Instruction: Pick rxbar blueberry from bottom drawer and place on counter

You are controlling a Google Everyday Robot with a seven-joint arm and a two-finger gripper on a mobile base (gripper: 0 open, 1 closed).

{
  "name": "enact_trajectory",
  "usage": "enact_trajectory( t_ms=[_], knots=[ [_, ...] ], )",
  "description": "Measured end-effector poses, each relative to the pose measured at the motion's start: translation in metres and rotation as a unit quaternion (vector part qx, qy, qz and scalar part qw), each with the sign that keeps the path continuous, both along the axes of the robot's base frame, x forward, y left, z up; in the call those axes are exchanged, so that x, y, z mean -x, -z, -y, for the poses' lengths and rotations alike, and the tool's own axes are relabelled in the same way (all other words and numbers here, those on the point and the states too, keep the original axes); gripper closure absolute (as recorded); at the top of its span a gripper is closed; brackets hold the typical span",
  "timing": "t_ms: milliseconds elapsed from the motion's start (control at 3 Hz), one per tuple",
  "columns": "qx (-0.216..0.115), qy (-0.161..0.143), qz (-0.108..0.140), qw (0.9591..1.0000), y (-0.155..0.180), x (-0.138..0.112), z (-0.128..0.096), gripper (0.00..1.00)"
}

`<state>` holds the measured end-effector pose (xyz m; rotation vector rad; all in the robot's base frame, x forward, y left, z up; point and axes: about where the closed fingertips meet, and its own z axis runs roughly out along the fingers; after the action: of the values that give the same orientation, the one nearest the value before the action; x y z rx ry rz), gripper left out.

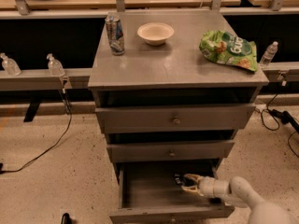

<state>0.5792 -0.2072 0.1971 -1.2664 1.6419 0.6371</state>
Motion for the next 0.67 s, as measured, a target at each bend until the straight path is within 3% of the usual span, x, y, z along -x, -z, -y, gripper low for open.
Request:
enact_trajectory(
  t_ms=[333,667],
  knots=[
    [-0.03,0.02,0.039,0.9986,-0.046,0.017,0.038,1.0],
    [-0.029,0.053,0.054,0.9967,-0.078,0.043,0.08,1.0]
  ],
)
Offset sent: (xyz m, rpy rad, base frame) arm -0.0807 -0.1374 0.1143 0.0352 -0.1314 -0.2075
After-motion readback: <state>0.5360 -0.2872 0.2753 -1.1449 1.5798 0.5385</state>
